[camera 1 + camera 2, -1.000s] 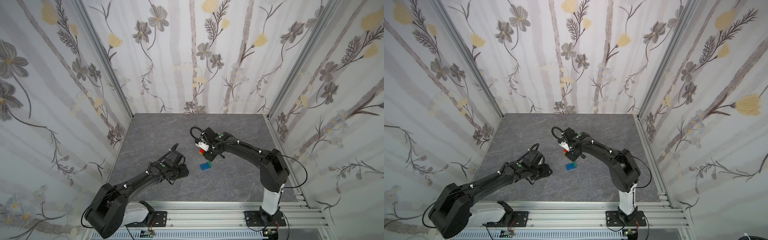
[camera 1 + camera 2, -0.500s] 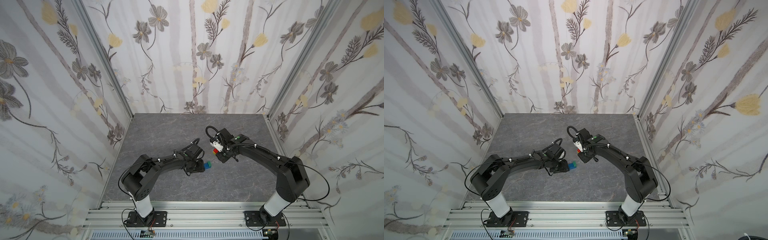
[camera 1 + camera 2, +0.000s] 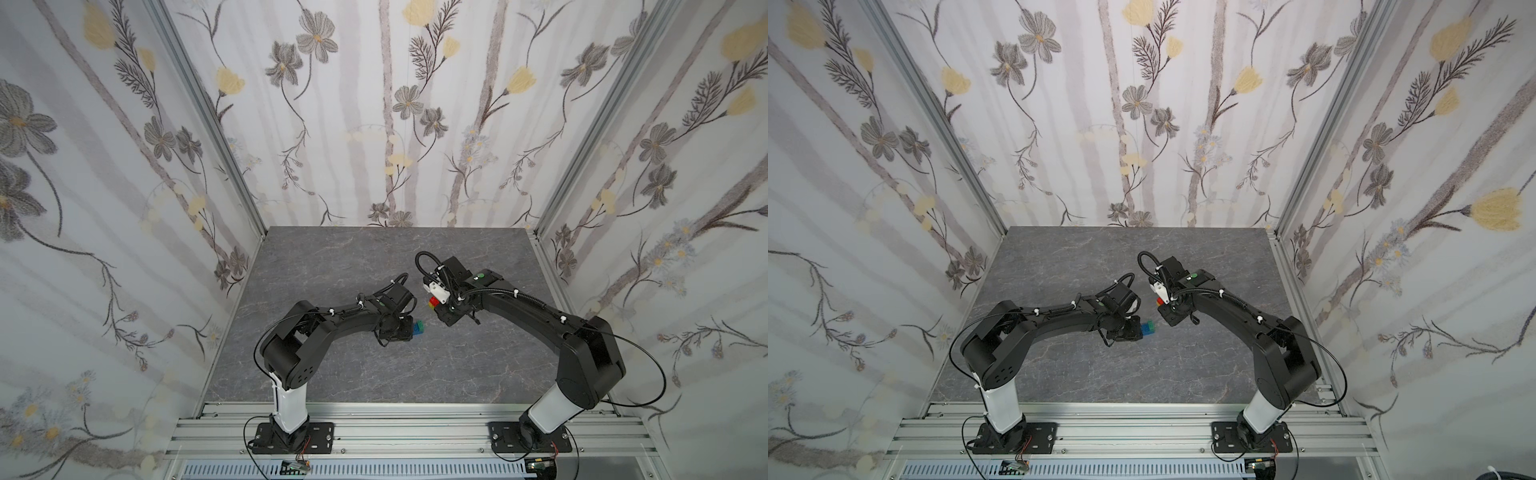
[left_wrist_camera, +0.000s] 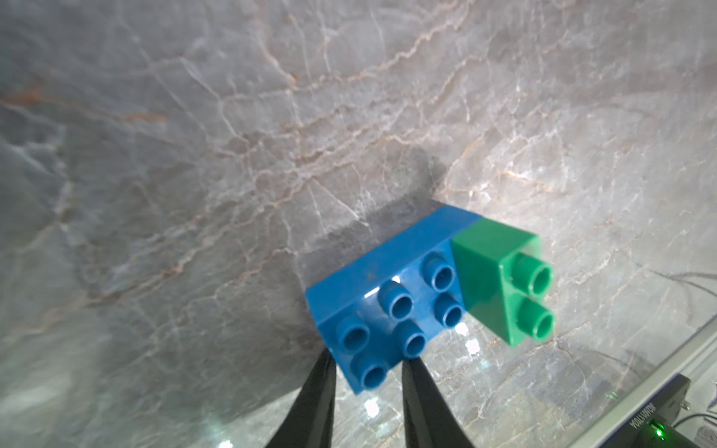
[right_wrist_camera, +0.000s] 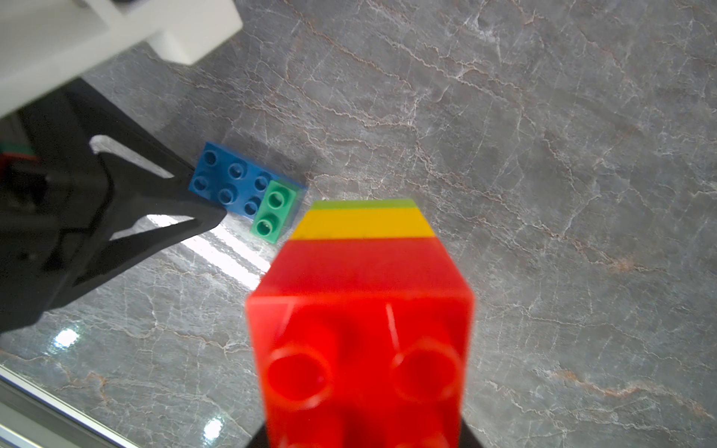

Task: Assemble the number 5 with lego
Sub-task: Adjust the lego brick at the center of the board.

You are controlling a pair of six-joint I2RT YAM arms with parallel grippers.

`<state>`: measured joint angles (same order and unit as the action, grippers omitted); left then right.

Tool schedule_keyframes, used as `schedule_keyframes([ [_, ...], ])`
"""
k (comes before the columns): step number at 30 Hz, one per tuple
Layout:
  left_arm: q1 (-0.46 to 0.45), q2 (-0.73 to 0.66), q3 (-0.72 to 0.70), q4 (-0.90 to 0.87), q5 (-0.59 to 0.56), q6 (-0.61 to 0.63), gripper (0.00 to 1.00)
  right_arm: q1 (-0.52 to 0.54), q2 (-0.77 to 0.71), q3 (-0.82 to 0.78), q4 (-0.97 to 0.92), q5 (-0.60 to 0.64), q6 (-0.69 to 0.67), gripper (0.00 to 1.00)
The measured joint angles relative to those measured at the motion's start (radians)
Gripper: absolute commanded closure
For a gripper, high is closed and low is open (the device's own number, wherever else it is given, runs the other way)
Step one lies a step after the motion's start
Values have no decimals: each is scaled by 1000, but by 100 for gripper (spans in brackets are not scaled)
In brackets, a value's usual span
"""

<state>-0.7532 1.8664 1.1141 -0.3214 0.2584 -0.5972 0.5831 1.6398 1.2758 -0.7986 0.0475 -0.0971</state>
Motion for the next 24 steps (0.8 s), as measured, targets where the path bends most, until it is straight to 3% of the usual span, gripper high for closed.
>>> schedule_keyframes([
  [17,54,58,89,-32,-85,48,63,53,64,35,0,-59,-8,85],
  [24,63,0,32,-53,-110,48,60,62,113,83,0,-91,-8,85],
])
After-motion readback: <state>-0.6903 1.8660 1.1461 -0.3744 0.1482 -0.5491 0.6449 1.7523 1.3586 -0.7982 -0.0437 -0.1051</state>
